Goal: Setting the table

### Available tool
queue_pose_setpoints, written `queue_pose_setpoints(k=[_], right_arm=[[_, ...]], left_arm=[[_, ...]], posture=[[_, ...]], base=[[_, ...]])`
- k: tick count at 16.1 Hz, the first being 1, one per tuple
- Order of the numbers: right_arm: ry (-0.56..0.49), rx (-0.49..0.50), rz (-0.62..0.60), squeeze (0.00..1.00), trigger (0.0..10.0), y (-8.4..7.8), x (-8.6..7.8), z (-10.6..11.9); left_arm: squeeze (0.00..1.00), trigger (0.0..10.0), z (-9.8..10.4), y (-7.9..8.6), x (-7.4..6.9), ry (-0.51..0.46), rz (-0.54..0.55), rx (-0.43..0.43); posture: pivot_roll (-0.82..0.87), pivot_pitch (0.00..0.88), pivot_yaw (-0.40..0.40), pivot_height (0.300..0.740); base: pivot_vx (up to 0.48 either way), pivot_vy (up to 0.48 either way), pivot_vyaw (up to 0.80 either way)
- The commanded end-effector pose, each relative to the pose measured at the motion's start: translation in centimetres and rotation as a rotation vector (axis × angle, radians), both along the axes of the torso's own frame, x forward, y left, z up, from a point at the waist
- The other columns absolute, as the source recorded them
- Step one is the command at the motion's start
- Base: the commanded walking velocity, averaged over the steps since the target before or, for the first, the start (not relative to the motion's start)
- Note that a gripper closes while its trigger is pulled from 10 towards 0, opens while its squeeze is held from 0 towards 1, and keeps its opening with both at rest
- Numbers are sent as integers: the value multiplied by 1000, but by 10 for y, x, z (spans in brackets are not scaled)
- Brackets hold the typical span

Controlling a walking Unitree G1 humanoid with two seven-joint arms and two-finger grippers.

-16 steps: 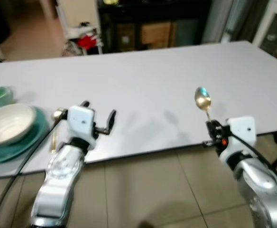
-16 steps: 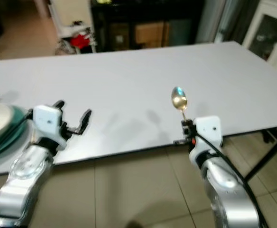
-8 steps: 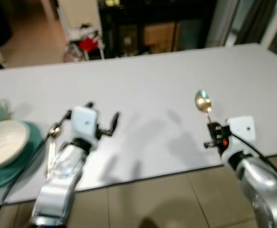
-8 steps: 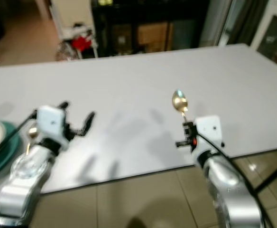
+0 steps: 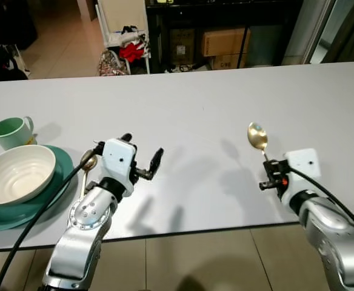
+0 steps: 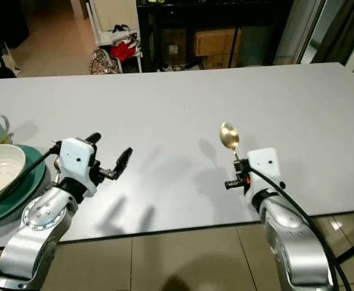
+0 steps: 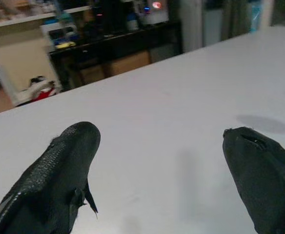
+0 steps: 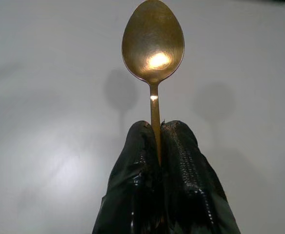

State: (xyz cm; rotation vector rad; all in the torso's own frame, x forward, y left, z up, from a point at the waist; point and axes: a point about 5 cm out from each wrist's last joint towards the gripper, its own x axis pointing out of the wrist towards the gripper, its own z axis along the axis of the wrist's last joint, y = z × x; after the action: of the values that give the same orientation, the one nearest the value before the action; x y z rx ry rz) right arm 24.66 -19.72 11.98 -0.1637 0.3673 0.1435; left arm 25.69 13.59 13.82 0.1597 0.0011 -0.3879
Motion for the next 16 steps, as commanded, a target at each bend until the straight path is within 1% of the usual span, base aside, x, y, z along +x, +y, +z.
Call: queue_pose_setpoints(k=[1,3,5,7,9,11,16], right_arm=[[47,-11,15,0,10000,0,3,-5],[107,22,33,0,10000,4,8,-17],[111,22,16,0,10000,4,14,-21],[99,41,32,0,10000,8,20,-17],[62,71,55,0,10000,14,22,-8],[13,112,90,0,10000,22,19,1],[16,138,105,0,10000,32,15,0]], left_arm=[[0,10000,0,-3,-2,16,-40,14],[0,10000,-2,-6,-4,29,-76,26],[0,10000,-2,-6,-6,29,-84,28],[0,10000,0,-2,-8,29,-81,24],[0,10000,1,4,-8,34,-55,17],[0,10000,2,8,-10,30,-33,17],[0,10000,4,8,-9,28,-38,17]], posture=[[40,0,66,740],[47,0,67,740],[54,0,66,740],[61,0,62,740],[72,0,57,740],[74,0,59,740],[69,0,65,740]], base=[[0,0,0],[0,0,0],[0,0,0],[0,0,0],[0,0,0],[0,420,0],[0,480,0]])
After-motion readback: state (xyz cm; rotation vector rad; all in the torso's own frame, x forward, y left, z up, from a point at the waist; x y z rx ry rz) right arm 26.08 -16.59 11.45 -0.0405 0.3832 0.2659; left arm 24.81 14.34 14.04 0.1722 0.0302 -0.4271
